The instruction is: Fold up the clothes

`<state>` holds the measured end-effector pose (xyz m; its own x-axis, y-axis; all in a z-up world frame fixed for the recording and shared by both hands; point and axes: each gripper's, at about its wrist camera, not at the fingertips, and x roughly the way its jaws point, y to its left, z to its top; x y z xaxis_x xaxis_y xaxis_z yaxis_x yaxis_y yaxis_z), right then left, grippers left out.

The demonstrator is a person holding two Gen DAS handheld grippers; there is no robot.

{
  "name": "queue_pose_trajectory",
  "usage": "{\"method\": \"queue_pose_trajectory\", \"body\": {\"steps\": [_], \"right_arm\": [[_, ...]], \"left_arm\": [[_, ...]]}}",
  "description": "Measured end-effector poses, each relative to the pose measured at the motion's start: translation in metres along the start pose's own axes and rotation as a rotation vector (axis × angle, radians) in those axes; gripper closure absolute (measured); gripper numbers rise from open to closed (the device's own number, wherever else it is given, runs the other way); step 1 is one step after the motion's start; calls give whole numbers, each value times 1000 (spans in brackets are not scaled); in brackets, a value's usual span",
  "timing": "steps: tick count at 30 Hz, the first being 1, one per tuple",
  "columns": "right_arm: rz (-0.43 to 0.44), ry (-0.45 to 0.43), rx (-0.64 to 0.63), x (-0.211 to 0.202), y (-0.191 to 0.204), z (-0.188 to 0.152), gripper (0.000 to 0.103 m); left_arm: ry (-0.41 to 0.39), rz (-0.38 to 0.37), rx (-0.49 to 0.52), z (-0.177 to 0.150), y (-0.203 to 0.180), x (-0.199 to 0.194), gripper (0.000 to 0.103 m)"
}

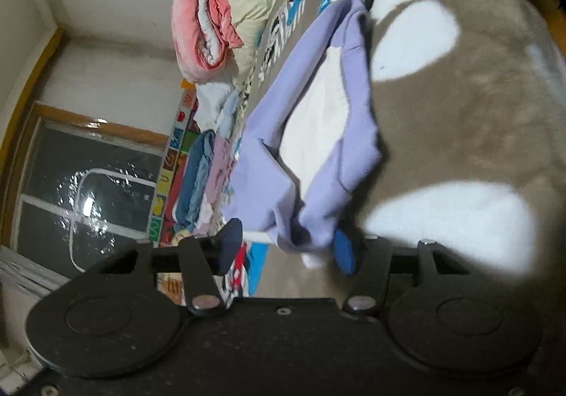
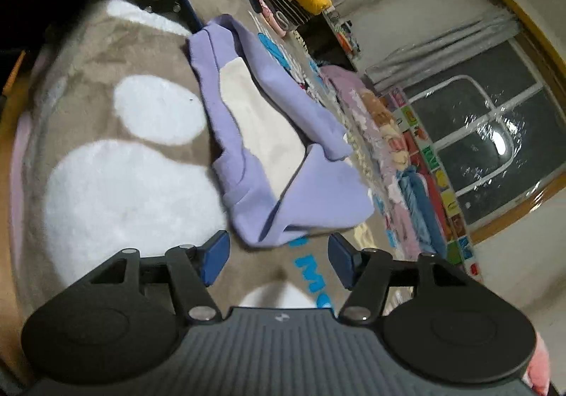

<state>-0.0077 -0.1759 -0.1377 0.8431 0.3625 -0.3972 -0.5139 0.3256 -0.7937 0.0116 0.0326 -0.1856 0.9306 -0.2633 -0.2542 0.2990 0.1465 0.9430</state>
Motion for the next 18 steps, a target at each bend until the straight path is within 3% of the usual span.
{"method": "queue_pose_trajectory", "body": {"steps": [2,4,5,6,13,18], "right_arm": [[-35,-19,-19,9,-2,1,44],[-62,-19,-39,19,-6,3,55],[-40,-5,-20,25,-10,5,80],[-18,6,2,29,-15,7,95],[25,-13,90,20,-23,13,96],[35,-24,141,-12,-31,15,96]], "left_arm": [[-3,6,8,2,0,11,68],[5,8,7,4,-1,16,84],[9,9,7,5,-1,18,92],[13,10,6,7,-2,20,95],[23,16,-50,16,1,-1,98],[13,-45,-138,24,22,-30,98]]}}
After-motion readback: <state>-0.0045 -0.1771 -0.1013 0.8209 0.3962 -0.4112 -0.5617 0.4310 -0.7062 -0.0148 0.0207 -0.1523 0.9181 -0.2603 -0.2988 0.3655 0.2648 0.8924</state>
